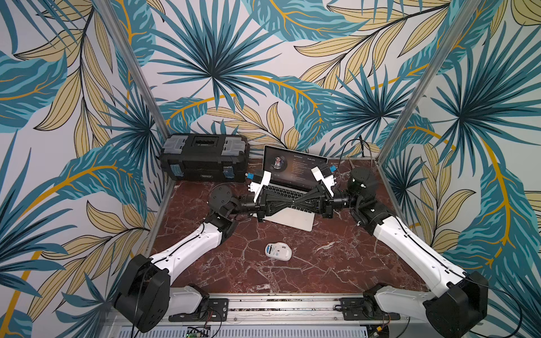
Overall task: Remove the wireless mouse receiver from the laptop
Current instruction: Take out the USB plug from the USB port, then insert the USB plug into the mouse.
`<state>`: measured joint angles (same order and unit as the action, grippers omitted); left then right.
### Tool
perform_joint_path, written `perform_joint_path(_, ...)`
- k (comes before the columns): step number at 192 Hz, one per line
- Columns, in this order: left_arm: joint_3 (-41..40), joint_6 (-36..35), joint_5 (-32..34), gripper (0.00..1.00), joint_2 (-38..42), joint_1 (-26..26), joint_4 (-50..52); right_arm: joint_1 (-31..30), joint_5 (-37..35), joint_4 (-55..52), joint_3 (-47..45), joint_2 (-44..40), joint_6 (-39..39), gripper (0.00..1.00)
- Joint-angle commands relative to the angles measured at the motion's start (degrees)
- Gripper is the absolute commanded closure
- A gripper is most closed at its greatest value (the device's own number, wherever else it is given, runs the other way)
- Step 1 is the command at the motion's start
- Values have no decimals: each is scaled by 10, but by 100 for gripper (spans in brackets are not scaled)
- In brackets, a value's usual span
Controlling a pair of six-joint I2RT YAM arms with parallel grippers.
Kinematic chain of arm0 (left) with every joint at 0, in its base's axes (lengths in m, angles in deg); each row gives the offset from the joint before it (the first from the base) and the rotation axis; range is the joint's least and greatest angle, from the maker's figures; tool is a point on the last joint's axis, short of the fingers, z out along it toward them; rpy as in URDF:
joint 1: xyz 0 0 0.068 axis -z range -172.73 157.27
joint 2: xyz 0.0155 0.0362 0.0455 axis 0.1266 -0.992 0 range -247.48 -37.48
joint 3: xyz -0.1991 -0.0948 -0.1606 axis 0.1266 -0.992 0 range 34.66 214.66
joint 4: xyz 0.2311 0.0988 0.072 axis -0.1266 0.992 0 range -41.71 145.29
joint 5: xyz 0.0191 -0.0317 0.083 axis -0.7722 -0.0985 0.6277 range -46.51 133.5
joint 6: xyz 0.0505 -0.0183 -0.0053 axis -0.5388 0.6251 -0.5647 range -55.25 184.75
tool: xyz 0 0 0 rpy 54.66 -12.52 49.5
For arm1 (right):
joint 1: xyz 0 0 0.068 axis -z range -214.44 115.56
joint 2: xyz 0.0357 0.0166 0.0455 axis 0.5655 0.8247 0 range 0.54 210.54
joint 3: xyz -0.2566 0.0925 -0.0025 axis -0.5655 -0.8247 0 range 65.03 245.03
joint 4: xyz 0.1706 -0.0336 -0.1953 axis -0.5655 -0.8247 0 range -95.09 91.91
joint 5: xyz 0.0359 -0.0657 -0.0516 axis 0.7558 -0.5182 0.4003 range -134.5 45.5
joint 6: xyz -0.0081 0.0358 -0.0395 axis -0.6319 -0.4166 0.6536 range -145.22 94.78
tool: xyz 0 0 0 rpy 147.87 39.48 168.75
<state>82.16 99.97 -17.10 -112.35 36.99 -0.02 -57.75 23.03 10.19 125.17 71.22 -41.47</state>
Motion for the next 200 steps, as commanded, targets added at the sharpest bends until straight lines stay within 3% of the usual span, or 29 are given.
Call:
perform_joint_path(1, -7, -16, 12, 74, 16, 5, -6, -4, 1, -15, 8, 6, 2, 100)
perform_joint_path(5, -9, -16, 15, 54, 16, 6, -9, -4, 0, -14, 8, 5, 2, 100)
perform_joint_path(6, -9, -16, 15, 54, 16, 5, -10, -4, 0, -14, 9, 5, 2, 100)
perform_joint_path(8, -10, -16, 17, 45, 16, 5, -11, -4, -1, -13, 9, 4, 4, 100)
perform_joint_path(24, -26, -16, 29, 14, 26, -1, -35, -3, -18, -20, 9, -2, 15, 100)
perform_joint_path(31, -43, -13, 42, 9, 41, -14, -57, -2, -25, -32, 9, -5, 25, 100)
perform_joint_path(48, -124, 16, 127, 8, 104, -84, -126, 3, -38, -72, 13, -11, 55, 100)
perform_joint_path(59, -171, 29, 188, 8, 148, -130, -108, 5, -68, -120, 16, -13, 85, 100)
perform_joint_path(69, -176, 23, 198, 10, 177, -162, -7, 4, -103, -170, 18, -10, 115, 100)
perform_joint_path(87, -136, -34, 195, 10, 192, -169, 255, -4, -206, -287, 20, -2, 176, 100)
perform_joint_path(104, -148, -34, 189, 15, 181, -171, 378, -40, -323, -375, 18, 5, 239, 100)
perform_joint_path(117, -190, -5, 173, 17, 175, -171, 380, -71, -391, -404, 10, 16, 254, 100)
perform_joint_path(140, -277, 68, 166, 15, 162, -171, 317, -98, -409, -413, -3, 43, 240, 100)
perform_joint_path(162, -307, 77, 160, 15, 134, -171, 329, -119, -404, -411, -16, 62, 237, 100)
perform_joint_path(200, -316, 77, 130, 16, 64, -171, 341, -178, -505, -511, 20, 123, 314, 100)
